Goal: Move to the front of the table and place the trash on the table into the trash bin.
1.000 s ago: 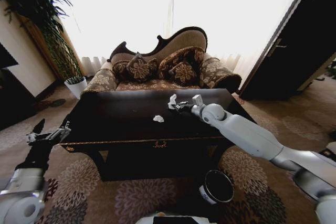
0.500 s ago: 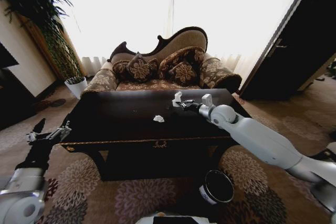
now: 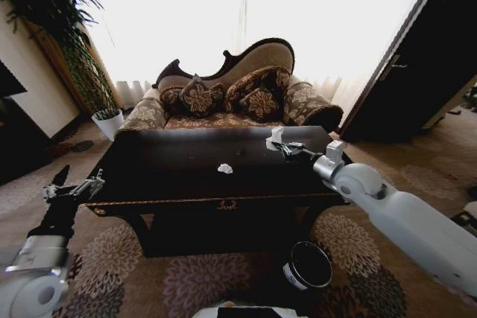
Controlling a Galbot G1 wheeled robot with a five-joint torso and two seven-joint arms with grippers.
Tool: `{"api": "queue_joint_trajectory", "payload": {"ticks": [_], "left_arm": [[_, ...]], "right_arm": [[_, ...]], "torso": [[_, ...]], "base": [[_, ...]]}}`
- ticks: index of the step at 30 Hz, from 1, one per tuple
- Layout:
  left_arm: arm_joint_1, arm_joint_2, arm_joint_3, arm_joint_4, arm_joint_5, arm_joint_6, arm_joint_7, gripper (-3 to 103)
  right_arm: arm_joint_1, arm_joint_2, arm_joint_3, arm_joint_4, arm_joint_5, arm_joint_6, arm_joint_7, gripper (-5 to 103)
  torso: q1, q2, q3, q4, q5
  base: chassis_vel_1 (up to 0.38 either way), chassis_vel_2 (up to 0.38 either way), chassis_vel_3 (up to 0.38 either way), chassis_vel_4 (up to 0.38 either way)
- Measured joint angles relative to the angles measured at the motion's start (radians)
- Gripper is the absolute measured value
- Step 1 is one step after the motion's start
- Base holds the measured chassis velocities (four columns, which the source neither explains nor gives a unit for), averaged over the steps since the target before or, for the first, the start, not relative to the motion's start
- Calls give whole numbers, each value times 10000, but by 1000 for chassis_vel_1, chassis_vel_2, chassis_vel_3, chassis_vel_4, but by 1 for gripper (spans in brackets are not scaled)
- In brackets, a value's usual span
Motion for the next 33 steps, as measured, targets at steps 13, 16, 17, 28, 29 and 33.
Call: {"api": "queue_joint_trajectory", "payload": {"ticks": [13, 16, 17, 28, 29, 33], "left_arm": [[-144, 183, -185, 71, -467, -33, -33, 100], [-177, 140, -56, 76, -438, -34, -35, 100], [-177, 140, -56, 76, -438, -34, -35, 100], [-312, 204, 10, 200, -471, -73, -44, 100], [-315, 206, 10, 204, -476, -78, -44, 100], [-333, 234, -11, 252, -528, -89, -44, 100]], "right_arm": [[-6112, 2008, 6194, 2283, -527, 928, -110, 0], [-6850, 2758, 6739, 2607, -822, 1300, -286, 0], [-6850, 2758, 6739, 2607, -822, 1300, -286, 0], [-8660, 4751, 7431, 2265, -2145, 4569, -2510, 0], [-8682, 4804, 7451, 2184, -2179, 4724, -2681, 0], [-8677, 5097, 7617, 1635, -2362, 5514, -3764, 0]], "torso": [[-1, 0, -1, -1, 0], [0, 0, 1, 0, 1], [0, 0, 1, 0, 1], [1, 0, 1, 1, 0], [1, 0, 1, 1, 0], [1, 0, 1, 1, 0]], "base": [[0, 0, 0, 0], [0, 0, 0, 0], [0, 0, 0, 0], [0, 0, 0, 0], [0, 0, 0, 0], [0, 0, 0, 0]]}}
